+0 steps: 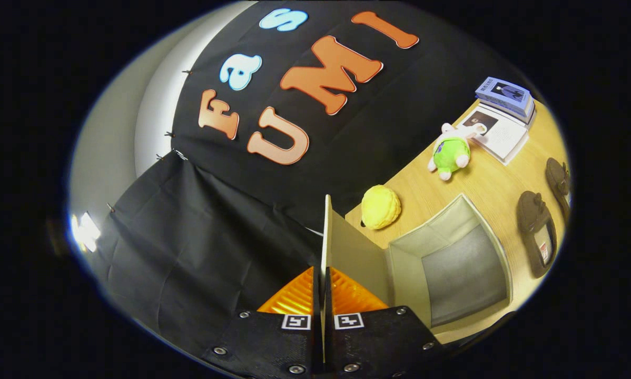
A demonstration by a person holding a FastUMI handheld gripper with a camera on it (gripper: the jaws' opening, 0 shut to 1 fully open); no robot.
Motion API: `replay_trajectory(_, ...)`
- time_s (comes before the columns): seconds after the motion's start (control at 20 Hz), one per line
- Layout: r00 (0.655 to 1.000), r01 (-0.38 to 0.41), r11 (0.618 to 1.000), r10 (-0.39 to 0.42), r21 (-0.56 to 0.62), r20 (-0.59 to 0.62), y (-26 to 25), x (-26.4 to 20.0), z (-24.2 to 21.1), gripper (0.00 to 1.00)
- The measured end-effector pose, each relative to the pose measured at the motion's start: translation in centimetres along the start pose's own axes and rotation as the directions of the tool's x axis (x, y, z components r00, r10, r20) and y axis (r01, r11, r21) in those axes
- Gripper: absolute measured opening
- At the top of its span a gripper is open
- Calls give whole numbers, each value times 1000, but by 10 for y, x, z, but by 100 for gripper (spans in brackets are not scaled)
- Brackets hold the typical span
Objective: Open the storage box then place both shoes into the box .Put the left shoe in first, then the right shoe, with the right side of both shoes facing outward in a uniform manner.
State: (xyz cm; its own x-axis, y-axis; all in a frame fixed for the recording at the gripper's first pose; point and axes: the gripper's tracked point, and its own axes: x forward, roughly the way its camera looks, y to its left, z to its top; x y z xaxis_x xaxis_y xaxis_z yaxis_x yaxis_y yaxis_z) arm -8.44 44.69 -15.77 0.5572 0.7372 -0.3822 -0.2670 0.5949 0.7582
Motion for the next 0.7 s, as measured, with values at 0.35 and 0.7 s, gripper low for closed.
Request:
replay_trajectory(0.35,998,-24,998,21,-62,-57,14,28,-24,41)
replay_trajectory(0.7,997,75,980,-78,-182,-8,-20,14,-5,98)
